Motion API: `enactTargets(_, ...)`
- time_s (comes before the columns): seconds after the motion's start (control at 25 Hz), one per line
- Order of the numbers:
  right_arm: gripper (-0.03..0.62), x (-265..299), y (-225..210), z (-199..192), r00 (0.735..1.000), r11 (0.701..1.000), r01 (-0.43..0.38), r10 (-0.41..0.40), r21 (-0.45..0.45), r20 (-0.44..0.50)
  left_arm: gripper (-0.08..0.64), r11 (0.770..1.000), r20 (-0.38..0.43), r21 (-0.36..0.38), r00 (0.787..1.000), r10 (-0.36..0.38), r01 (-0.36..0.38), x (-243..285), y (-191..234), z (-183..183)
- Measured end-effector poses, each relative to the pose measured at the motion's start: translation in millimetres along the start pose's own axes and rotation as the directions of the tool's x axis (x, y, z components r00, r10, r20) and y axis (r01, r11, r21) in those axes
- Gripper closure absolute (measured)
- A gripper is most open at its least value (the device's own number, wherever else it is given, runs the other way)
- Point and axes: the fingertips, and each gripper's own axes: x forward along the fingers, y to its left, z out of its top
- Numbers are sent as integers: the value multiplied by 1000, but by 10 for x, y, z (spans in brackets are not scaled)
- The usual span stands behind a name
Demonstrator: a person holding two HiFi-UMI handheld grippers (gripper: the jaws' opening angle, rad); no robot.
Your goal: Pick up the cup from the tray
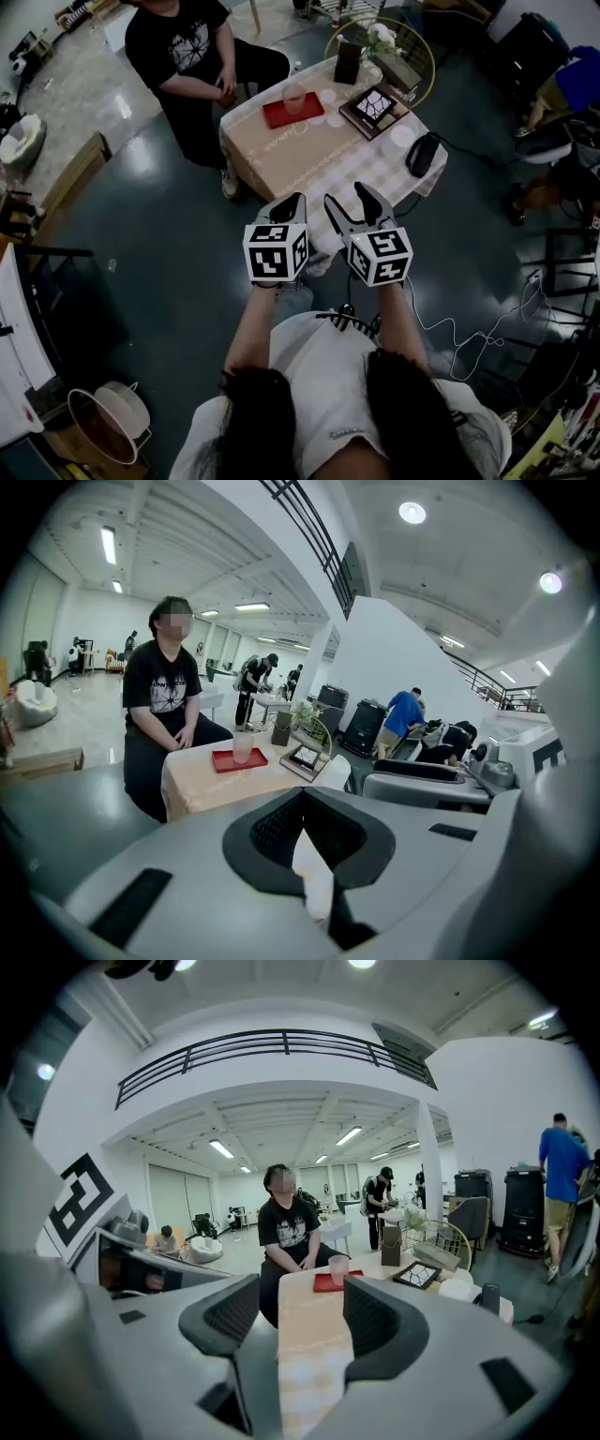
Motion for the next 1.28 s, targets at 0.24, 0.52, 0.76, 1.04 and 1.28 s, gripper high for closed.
enactTargets(0.24,296,317,-69,135,999,999,33,-33,-3,7,554,999,-18,30,1000,-20,21,227,207,189)
enactTargets(0.52,258,511,-33,255,998,998,53,-53,-21,17,554,998,-26,38,999,-46,47,355,387,352)
enactTargets(0.76,241,614,-28,295,998,998,54,-53,-42,14,554,998,-21,40,999,-47,48,433,479,429)
enactTargets(1.04,233,869,-177,411,999,997,50,-49,-62,24,554,999,-16,39,1000,-16,17,620,623,554)
enactTargets(1.28,224,1194,-342,535,1000,997,7,-5,-74,27,554,1000,-16,21,1000,15,-14,813,759,667)
